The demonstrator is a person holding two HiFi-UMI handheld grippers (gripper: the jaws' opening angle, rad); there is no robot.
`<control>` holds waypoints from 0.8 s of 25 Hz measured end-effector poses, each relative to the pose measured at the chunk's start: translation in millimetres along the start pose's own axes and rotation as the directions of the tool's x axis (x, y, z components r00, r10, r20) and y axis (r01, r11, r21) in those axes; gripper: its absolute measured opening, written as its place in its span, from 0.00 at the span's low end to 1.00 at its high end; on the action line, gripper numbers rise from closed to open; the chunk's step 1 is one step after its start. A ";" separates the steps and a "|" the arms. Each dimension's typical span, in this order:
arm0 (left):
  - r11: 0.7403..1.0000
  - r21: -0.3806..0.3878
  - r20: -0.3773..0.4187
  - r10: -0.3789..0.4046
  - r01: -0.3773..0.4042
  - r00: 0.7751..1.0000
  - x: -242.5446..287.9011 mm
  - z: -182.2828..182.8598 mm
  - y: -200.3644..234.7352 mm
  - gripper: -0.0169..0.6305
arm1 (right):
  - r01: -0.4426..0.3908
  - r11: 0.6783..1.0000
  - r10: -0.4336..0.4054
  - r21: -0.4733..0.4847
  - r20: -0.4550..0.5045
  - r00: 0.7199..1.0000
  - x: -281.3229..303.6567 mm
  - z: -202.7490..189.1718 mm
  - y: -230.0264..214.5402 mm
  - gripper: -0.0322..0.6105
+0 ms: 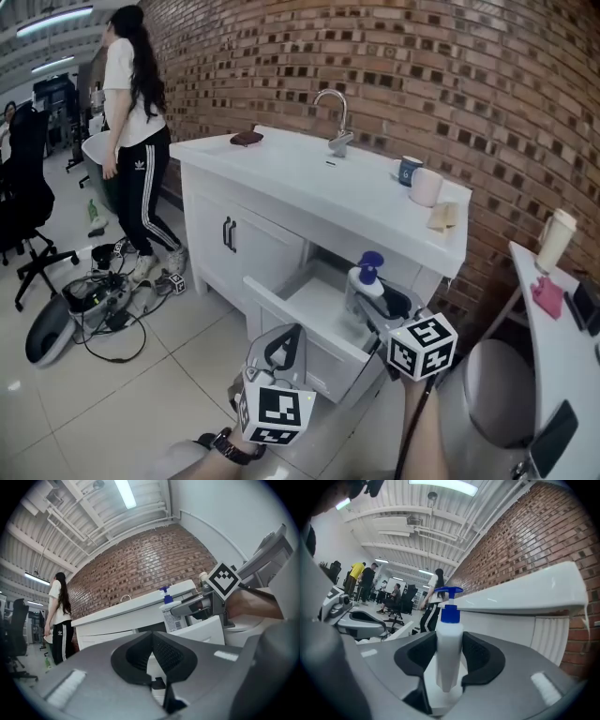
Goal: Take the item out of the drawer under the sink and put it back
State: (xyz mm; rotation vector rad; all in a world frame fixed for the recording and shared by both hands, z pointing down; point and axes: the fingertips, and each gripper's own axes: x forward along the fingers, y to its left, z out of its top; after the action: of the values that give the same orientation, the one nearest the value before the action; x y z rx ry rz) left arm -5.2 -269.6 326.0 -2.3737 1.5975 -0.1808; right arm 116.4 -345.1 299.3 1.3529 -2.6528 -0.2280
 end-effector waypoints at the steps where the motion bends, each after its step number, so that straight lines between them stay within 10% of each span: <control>1: 1.000 -0.005 -0.007 -0.002 0.002 1.000 0.0 -1.9 0.2 0.05 | -0.008 1.000 0.009 0.007 -0.061 0.998 5.2 -10.5 -1.5 0.33; 6: 1.000 0.005 -0.029 -0.027 0.027 0.999 -2.2 -9.2 -5.6 0.05 | -0.030 0.998 0.043 0.051 -0.276 0.960 25.2 -59.5 -9.6 0.33; 20: 0.999 0.006 -0.016 -0.048 0.049 0.999 0.4 -9.7 -16.3 0.05 | 0.002 0.998 -0.020 -0.063 -0.297 0.955 12.3 -56.2 -5.5 0.39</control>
State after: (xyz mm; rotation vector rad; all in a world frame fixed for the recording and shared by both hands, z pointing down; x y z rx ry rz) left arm 6.9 -265.7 340.0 -2.4132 1.5449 -0.2154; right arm 125.1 -361.9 353.9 1.2706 -2.3703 -0.0979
